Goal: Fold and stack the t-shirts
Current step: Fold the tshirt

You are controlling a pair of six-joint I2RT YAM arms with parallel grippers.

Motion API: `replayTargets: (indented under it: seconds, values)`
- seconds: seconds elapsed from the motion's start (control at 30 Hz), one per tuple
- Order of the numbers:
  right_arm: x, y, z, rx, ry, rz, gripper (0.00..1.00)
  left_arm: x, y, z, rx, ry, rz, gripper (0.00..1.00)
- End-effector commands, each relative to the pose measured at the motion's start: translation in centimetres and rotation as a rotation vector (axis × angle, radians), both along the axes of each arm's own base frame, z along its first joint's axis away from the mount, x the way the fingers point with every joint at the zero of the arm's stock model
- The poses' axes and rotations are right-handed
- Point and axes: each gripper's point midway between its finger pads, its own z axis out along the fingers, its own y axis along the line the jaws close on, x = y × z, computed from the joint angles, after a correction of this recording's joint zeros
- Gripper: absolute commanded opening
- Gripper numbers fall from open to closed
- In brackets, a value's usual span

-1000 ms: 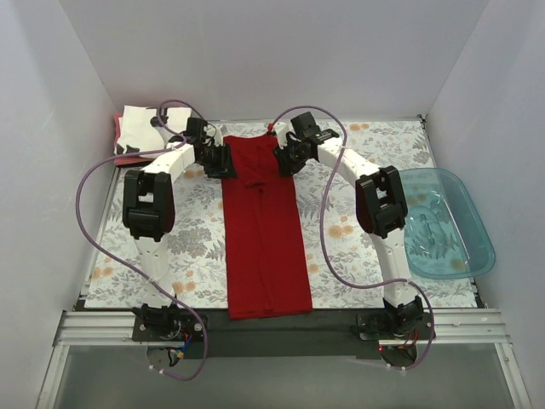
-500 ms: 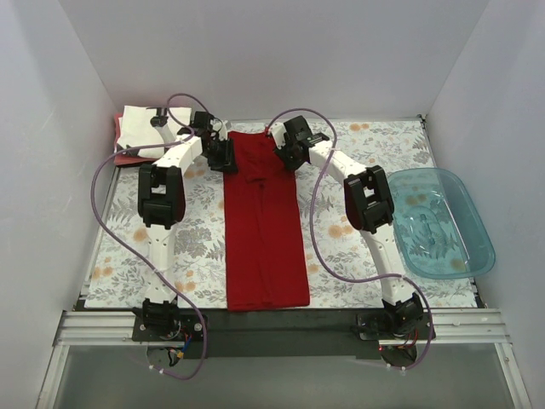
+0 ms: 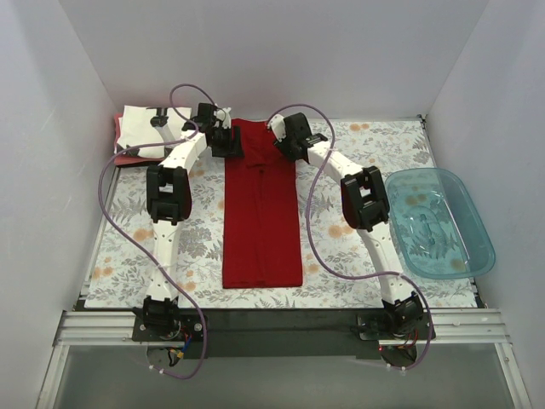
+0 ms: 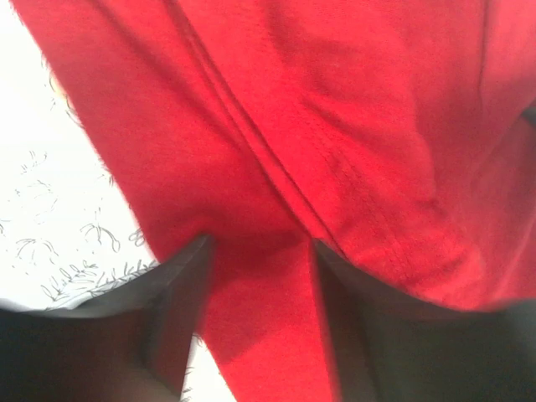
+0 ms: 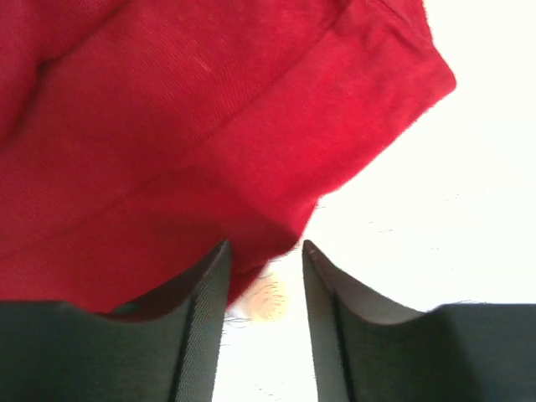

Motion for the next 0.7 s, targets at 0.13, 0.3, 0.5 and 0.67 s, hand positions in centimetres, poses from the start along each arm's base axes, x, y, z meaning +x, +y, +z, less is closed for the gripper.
replayTargets:
  seconds: [0.13, 0.3, 0.5, 0.67]
  values:
    - [0.2, 0.3, 15.8, 0.147, -0.247, 0.04, 0.7, 1.4, 1.3, 14.9, 0.008, -0.31, 0.004, 0.87]
    - [-7.9, 1.6, 26.4, 0.299, -0.31, 0.234, 0.98, -4.9, 0.3, 27.8, -0.09, -0.533, -0.118, 0.89]
    - [-19.9, 3.1, 27.9, 0.256, -0.271, 0.519, 0.98, -12.8, 0.1, 29.5, -0.084, -0.651, -0.276, 0.9]
    - [-30.5, 2.8, 25.7, 0.219, -0.216, 0.791, 0.98, -24.2, -1.3, 29.9, -0.13, -0.753, -0.568, 0.91]
